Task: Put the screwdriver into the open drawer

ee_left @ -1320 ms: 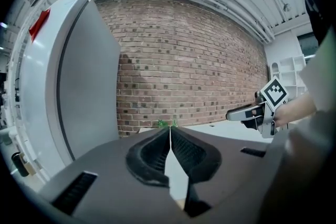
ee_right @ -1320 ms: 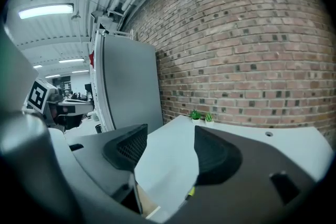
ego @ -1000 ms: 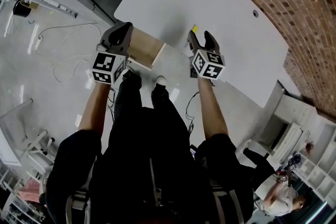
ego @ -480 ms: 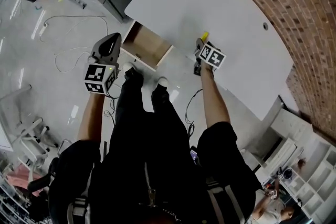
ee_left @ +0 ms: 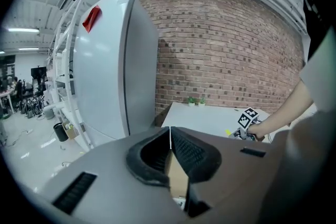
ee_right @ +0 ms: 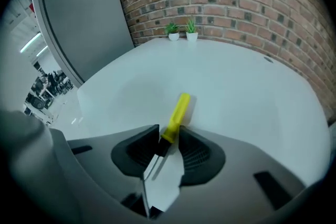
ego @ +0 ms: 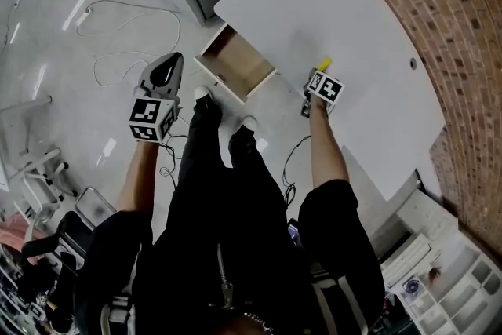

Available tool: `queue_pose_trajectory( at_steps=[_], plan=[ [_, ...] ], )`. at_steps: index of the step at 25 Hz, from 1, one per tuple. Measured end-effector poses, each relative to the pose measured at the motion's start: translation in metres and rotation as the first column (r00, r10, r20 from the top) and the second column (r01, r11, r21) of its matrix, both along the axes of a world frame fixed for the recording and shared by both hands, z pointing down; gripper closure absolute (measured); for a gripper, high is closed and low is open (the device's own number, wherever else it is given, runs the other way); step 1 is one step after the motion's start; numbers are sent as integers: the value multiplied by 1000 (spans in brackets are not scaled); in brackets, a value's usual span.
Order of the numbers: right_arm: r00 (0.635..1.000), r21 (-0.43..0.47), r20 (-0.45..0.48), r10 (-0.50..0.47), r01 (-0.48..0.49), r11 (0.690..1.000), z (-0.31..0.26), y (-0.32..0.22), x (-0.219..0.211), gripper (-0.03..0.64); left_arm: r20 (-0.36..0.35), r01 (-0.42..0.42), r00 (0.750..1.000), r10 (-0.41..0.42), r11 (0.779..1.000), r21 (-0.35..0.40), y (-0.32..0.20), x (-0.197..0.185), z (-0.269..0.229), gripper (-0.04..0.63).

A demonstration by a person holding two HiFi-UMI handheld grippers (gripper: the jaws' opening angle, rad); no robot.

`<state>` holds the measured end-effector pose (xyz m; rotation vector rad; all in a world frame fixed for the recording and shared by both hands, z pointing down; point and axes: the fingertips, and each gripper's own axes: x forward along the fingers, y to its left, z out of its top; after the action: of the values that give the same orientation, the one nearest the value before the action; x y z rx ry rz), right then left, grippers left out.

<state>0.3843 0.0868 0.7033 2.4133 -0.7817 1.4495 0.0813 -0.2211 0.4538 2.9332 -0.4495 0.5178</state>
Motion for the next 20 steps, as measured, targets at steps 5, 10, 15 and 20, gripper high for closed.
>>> queue_pose_trajectory(
  at_steps=[5,10,15,20],
  plan=[
    [997,-45,12,-78,78,996,1,0,-8,534,-4,16,1000,-16,1000,5,5,-14,-4,568],
    [994,5,-11,-111,112,994,-8,8,-12,535,-8,7,1000,-7,1000,18,19,-13,-8,568],
    [980,38,-79,-182,186,982,-37,15,-10,535,-26,-3,1000,4,999,38,35,-5,-15,568],
    [936,52,-181,-302,316,947,-83,10,-9,535,-56,7,998,-4,999,52,48,1,-27,568]
  ],
)
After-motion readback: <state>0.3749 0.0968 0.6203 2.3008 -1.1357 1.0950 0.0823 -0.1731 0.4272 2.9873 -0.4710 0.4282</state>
